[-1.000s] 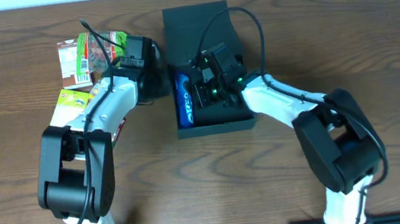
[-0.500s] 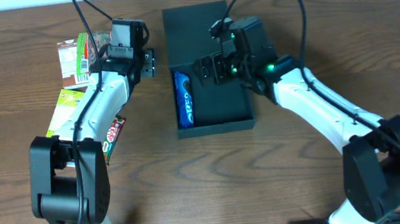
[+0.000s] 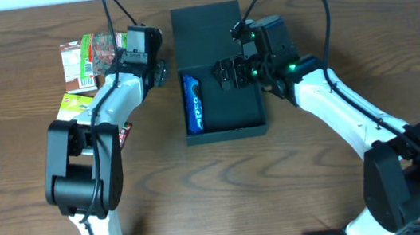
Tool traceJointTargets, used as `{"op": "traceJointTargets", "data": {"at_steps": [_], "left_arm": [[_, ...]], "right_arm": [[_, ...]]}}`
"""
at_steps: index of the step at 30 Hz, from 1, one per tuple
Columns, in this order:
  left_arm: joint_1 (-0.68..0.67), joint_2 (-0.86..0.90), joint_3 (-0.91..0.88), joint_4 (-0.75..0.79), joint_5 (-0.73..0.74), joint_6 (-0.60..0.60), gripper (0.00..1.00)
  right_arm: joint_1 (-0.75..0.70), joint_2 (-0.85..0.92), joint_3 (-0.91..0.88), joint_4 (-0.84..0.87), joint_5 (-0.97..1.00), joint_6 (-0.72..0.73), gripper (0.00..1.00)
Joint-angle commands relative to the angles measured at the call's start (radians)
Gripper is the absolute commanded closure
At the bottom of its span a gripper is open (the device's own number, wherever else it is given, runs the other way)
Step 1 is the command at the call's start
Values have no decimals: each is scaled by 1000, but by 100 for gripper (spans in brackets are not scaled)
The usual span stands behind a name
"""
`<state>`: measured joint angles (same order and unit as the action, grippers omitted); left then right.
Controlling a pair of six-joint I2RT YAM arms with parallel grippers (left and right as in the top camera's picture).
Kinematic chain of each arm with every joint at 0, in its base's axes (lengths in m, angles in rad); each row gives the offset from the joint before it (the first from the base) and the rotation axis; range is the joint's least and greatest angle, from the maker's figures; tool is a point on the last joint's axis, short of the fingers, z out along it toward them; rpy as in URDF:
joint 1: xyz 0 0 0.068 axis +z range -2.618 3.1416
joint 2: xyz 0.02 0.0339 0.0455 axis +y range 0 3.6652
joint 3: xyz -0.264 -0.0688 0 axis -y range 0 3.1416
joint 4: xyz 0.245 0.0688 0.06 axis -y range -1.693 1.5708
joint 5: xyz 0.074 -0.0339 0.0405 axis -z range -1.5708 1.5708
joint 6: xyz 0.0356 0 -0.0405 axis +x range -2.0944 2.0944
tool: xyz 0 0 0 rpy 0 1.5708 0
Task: Pack container
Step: 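Grasp the green gummy bag with the left gripper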
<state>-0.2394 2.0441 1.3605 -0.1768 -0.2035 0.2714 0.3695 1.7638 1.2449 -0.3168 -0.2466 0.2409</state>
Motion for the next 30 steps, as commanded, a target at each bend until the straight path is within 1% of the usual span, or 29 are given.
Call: {"op": "traceJointTargets", "data": {"at_steps": [1,5,11,14,17,20,22,26,27,29,30], "left_arm": [[-3,28,17,15,-62,27,14],[-3,62,17,29,-123,28,13],[-3,78,17,84,-126,28,12],[-3,87,17,85,-127,28,12],[-3,109,17,85,-146,28,13],[-3,127,17,90,-187,28,17],[-3,127,17,91,-199,28,27],[-2,127,17,92,-200,28,67],[-2,127,17,93,-200,28,71],[-3,127,17,105,-208,28,76],[-4,127,19,109,-223,28,82]], "right_arm": [[-14,-25,16,-6,7,-18,1],[-23,-25,16,-10,7,-18,1],[-26,-25,16,-11,7,-18,1],[-26,-25,16,-10,8,-18,1],[-26,-25,16,-10,11,-18,1],[-26,-25,16,-10,11,-18,1],[-26,-25,16,-10,11,-18,1],[-26,-25,16,-10,11,-18,1],[-26,-25,16,-10,11,-18,1],[-26,-25,16,-10,13,-18,1],[-26,-25,16,-10,17,-18,1]]}}
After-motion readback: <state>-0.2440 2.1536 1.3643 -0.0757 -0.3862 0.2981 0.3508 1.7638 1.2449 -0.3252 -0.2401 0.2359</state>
